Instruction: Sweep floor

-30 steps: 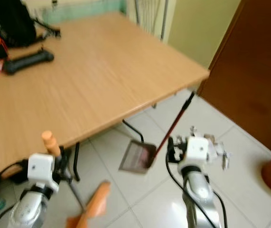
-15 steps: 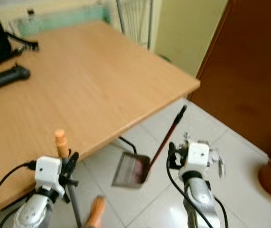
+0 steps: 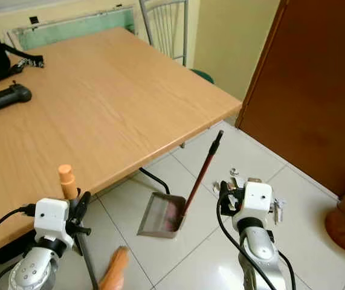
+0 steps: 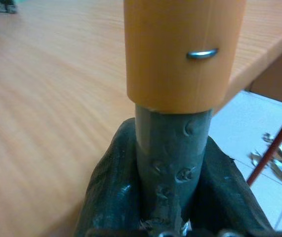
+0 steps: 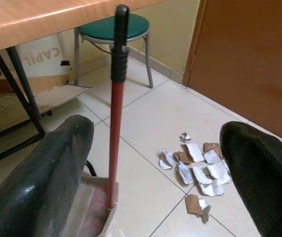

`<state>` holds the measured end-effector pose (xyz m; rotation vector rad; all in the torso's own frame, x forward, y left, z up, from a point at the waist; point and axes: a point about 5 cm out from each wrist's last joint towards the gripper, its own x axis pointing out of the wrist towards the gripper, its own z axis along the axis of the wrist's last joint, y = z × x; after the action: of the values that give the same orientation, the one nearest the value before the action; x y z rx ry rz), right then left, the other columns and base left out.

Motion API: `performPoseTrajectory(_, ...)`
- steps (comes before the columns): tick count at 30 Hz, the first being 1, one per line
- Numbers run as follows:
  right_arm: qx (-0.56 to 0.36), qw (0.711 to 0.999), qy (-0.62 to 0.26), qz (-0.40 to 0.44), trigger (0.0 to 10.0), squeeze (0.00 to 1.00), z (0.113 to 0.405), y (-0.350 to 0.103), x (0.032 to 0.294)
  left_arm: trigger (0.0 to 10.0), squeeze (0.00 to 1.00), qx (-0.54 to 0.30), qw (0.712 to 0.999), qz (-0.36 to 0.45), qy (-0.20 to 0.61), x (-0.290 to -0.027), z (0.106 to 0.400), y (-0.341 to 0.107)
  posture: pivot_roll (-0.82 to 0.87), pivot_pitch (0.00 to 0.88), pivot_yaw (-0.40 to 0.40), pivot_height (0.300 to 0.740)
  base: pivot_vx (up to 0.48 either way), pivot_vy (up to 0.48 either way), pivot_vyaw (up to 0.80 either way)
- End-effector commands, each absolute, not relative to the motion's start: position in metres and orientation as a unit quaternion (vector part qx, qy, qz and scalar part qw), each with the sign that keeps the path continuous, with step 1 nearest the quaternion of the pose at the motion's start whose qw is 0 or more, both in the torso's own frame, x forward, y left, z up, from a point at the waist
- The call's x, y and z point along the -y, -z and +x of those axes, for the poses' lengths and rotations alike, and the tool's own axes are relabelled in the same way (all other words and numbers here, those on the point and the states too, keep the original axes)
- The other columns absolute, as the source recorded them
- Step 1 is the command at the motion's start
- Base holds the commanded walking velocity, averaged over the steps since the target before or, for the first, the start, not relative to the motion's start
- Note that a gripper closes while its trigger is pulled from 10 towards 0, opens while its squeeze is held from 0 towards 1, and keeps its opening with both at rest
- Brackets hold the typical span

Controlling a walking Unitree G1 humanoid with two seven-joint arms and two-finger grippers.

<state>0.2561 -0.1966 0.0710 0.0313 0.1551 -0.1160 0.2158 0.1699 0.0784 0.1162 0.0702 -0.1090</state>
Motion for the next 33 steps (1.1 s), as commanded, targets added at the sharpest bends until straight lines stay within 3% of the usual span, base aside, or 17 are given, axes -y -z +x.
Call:
performPoseTrajectory(1,-0.077,0.995,0.059,0.016,10.0,0.00,0.257,-0.071,0.197,10.0,0.00,-0.013,0.997,0.065,0.051,-0.171,0.219,-0.089,0.10,0.111,-0.017,0.740,0.000,0.000,0.00)
performPoseTrajectory(21,-0.042,0.999,0.002,0.034,10.0,0.00,0.291,-0.091,0.174,10.0,0.00,-0.016,0.997,0.059,0.041,-0.170,0.213,-0.088,0.12,0.131,-0.029,0.740,0.000,0.000,0.00)
performPoseTrajectory(33,-0.050,0.998,-0.002,0.031,10.0,0.00,0.275,-0.081,0.178,10.0,0.00,-0.016,0.997,0.058,0.043,-0.170,0.213,-0.089,0.11,0.136,-0.023,0.740,0.000,-0.205,0.00)
